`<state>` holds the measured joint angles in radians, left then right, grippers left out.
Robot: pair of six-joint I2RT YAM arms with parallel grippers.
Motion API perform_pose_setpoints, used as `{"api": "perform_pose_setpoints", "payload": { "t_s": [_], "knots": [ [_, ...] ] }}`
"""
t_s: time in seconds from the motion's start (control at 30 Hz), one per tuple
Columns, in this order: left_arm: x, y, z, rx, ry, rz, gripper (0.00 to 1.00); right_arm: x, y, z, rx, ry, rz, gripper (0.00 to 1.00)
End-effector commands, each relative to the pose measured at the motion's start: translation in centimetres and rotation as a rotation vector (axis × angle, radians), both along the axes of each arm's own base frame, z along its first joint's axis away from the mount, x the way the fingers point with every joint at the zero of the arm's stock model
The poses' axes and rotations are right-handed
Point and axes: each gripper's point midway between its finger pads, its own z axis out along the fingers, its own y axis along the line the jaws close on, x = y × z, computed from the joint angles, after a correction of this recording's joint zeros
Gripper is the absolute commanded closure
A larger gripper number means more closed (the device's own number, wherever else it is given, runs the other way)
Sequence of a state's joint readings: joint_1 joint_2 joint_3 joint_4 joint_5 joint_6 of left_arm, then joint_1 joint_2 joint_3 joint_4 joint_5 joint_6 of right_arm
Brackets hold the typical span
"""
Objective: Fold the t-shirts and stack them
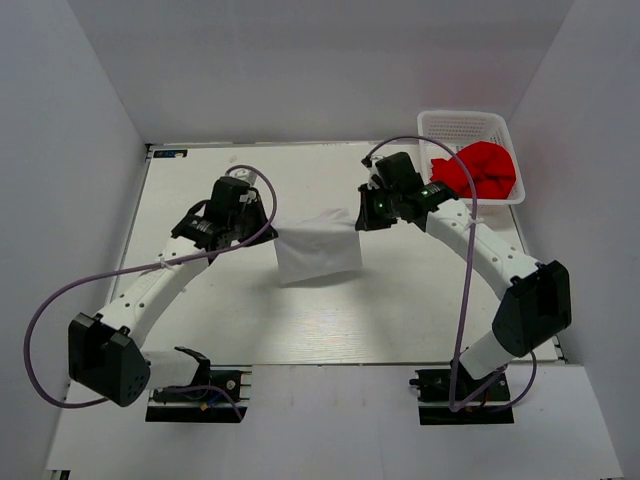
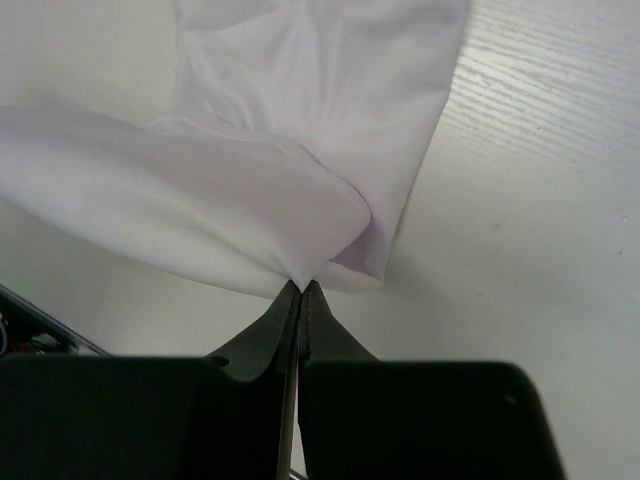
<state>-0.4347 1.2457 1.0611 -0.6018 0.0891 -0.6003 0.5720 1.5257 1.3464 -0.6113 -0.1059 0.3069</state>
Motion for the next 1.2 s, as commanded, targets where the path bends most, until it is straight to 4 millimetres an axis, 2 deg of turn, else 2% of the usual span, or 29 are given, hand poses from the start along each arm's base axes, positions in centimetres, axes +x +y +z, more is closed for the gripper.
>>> {"api": "perform_pose_setpoints", "payload": {
  "t_s": [0.0,0.03,0.07,0.1,0.17,0.23,0.33,0.37,0.4,0.43,0.5,0.53,0.57,0.6,0.63,0.67,0.7,0.77,0.8,0.83,0.87,0.9,0.93,0.97,1.03,1.07,1.1,1.13,1.17],
  "knots": [
    [3.6,1.2,3.0,0.026,-0.119,0.105,1.00,2.2,-0.5,1.7,0.006,-0.036,-0.049,1.00],
    [4.2,1.2,2.1,0.045,-0.098,0.113,1.00,2.7,-0.5,0.8,-0.007,-0.016,-0.043,1.00],
    [4.6,1.2,1.9,0.058,-0.093,0.124,1.00,3.1,-0.7,0.8,-0.007,-0.014,-0.052,1.00],
    [5.1,1.2,1.8,0.059,-0.090,0.136,1.00,3.7,-0.2,1.7,0.015,-0.028,-0.043,1.00],
    [6.2,1.0,1.3,0.072,-0.086,0.148,1.00,4.5,0.0,0.8,-0.005,0.000,-0.025,1.00],
    [7.5,1.9,1.6,0.102,-0.104,0.199,1.00,5.6,-0.1,0.4,-0.016,0.017,-0.026,1.00],
    [9.3,2.0,1.0,0.118,-0.102,0.223,1.00,7.4,0.3,-0.3,-0.007,0.039,-0.019,1.00],
    [9.9,1.8,0.7,0.118,-0.102,0.223,1.00,8.0,0.5,-1.4,-0.015,0.068,-0.019,1.00],
    [10.9,1.9,0.9,0.119,-0.113,0.240,1.00,8.7,0.9,-1.1,-0.005,0.061,-0.017,1.00],
    [11.5,1.7,-0.8,0.138,-0.079,0.237,1.00,9.3,0.8,-1.2,0.003,0.068,-0.020,1.00],
    [13.0,2.5,-1.4,0.163,-0.062,0.272,1.00,10.9,1.2,-2.0,0.004,0.069,-0.022,1.00],
    [13.5,2.3,-1.8,0.154,-0.050,0.285,1.00,11.5,0.9,-2.2,0.003,0.073,-0.038,1.00],
    [14.1,2.8,-3.3,0.175,-0.023,0.300,1.00,12.3,1.2,-2.9,0.002,0.077,-0.038,1.00],
    [14.8,3.3,-3.7,0.185,-0.030,0.321,1.00,13.2,1.3,-3.3,0.003,0.079,-0.048,1.00],
    [15.1,3.1,-3.9,0.180,-0.025,0.328,1.00,13.9,1.1,-4.5,-0.002,0.096,-0.053,1.00],
    [16.0,3.6,-3.7,0.172,-0.038,0.344,1.00,14.7,1.5,-4.2,0.013,0.080,-0.050,1.00],
    [16.8,4.0,-4.7,0.179,-0.025,0.357,1.00,16.1,2.0,-5.4,0.030,0.065,-0.064,1.00],
    [19.0,3.4,-4.2,0.147,-0.080,0.329,1.00,17.6,1.6,-6.1,0.037,0.039,-0.092,1.00],
    [19.6,3.0,-4.5,0.140,-0.086,0.312,1.00,18.9,2.2,-5.4,0.066,-0.010,-0.099,0.99],
    [20.4,2.5,-6.1,0.147,-0.071,0.297,0.97,19.7,2.4,-6.7,0.077,0.001,-0.110,0.84],
    [21.9,2.8,-5.4,0.135,-0.096,0.311,0.72,20.5,2.3,-6.9,0.085,-0.014,-0.121,0.63],
    [22.6,3.2,-5.7,0.145,-0.097,0.314,0.52,22.0,2.8,-6.4,0.115,-0.074,-0.117,0.39],
    [23.2,3.0,-5.9,0.144,-0.099,0.314,0.25,22.7,2.8,-6.2,0.115,-0.103,-0.100,0.11],
    [24.2,3.2,-5.8,0.136,-0.099,0.306,0.01,23.1,2.6,-5.9,0.104,-0.125,-0.097,0.11],
    [24.3,3.4,-5.0,0.125,-0.090,0.300,0.00,22.9,2.3,-4.6,0.073,-0.153,-0.069,0.11],
    [23.9,3.5,-5.0,0.127,-0.086,0.300,0.00,22.4,2.6,-2.3,0.075,-0.207,-0.051,0.11],
    [23.4,3.2,-4.9,0.112,-0.086,0.284,0.00,21.3,2.2,-4.5,0.051,-0.164,-0.039,0.11],
    [21.9,3.0,-6.5,0.111,-0.051,0.246,0.00,20.2,2.3,-3.2,0.082,-0.182,-0.024,0.11],
    [21.6,2.8,-6.3,0.094,-0.069,0.236,0.00,19.3,2.5,-2.9,0.107,-0.171,-0.005,0.11]
  ]
}}
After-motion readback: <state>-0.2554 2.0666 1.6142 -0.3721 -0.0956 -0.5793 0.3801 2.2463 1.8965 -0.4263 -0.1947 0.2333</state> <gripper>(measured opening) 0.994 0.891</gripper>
